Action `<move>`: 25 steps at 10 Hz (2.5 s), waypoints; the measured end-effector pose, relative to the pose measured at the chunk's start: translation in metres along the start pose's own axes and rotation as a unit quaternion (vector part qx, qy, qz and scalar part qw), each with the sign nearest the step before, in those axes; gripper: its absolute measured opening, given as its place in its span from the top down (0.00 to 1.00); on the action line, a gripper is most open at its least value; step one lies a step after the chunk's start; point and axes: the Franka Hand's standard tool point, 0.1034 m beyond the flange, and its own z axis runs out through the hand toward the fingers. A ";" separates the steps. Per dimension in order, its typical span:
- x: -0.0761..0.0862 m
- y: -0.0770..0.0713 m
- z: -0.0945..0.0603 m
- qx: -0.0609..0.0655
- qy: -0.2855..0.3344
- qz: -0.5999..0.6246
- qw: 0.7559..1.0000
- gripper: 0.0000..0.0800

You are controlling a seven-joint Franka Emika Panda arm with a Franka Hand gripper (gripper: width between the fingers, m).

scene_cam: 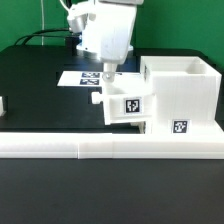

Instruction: Assemble drawer

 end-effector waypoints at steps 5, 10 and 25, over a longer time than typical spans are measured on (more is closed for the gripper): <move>-0.019 -0.004 0.000 0.011 -0.001 -0.009 1.000 0.19; -0.042 0.000 0.026 0.023 0.082 -0.030 0.996 0.19; 0.043 0.007 0.032 0.050 0.092 0.072 0.992 0.19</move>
Offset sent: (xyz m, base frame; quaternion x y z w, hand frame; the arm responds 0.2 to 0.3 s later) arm 0.0000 0.0000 0.0000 0.0000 0.0650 0.0000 0.9979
